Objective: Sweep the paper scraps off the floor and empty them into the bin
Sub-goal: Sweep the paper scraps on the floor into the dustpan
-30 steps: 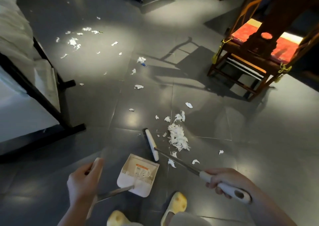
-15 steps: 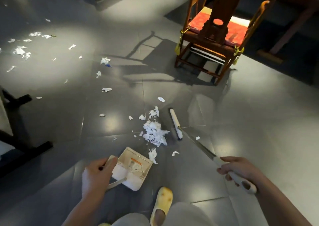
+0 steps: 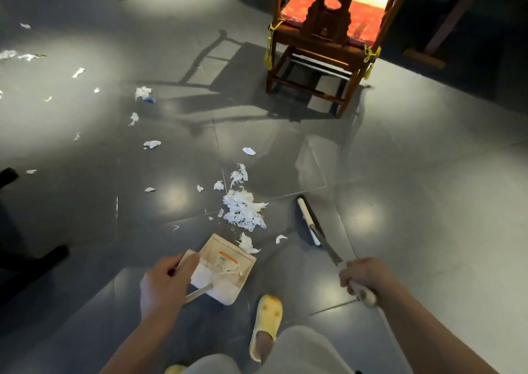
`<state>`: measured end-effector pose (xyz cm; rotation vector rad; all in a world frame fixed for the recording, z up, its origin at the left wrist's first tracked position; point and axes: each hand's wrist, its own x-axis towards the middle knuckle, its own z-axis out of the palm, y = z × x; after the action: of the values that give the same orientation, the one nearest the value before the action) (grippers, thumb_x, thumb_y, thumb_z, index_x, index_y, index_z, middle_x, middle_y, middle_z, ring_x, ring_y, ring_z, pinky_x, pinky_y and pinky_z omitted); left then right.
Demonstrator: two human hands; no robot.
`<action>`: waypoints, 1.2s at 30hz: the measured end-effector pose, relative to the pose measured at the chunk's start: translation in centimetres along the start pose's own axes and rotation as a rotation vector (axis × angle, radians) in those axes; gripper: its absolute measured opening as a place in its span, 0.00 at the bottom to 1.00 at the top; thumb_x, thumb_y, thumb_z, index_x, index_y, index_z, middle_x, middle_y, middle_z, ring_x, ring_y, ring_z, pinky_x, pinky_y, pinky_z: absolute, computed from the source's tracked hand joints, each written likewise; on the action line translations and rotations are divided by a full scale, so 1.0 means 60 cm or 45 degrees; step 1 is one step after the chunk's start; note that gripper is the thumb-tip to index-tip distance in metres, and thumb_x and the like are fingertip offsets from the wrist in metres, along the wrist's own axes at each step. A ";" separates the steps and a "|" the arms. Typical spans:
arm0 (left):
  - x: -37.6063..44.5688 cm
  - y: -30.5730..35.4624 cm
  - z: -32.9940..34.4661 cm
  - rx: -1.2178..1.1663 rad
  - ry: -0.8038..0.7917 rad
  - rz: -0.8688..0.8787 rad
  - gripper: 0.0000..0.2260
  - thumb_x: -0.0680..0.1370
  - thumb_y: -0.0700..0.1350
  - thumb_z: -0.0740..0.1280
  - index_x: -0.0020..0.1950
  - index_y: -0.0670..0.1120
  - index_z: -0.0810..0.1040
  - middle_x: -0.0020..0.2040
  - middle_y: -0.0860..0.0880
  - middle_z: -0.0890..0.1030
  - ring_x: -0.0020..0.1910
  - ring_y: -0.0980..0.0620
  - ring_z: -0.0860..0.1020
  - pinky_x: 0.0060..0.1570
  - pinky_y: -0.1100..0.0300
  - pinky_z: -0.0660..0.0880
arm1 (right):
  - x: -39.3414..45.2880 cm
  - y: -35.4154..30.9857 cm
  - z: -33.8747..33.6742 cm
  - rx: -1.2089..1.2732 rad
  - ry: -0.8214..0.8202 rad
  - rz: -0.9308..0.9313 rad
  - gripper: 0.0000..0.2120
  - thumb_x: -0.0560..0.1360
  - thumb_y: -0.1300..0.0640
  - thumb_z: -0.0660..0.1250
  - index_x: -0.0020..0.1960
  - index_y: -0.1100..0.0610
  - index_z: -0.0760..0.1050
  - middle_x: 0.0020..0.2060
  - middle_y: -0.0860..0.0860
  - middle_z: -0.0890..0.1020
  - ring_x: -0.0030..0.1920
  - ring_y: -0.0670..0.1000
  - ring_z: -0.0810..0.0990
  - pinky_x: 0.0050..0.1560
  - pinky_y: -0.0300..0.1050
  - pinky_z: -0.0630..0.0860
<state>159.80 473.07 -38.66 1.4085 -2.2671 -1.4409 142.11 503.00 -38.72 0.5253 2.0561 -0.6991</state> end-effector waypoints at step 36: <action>0.112 -0.102 -0.114 0.249 -0.563 0.486 0.12 0.82 0.50 0.61 0.62 0.66 0.65 0.54 0.57 0.78 0.52 0.53 0.78 0.51 0.55 0.75 | -0.141 -0.022 0.345 0.576 0.087 0.121 0.02 0.67 0.66 0.69 0.37 0.61 0.78 0.28 0.56 0.81 0.27 0.51 0.76 0.29 0.42 0.72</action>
<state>163.47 462.86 -41.99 0.6683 -2.8083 -1.5450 158.33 487.68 -40.69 0.9064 1.9209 -1.1092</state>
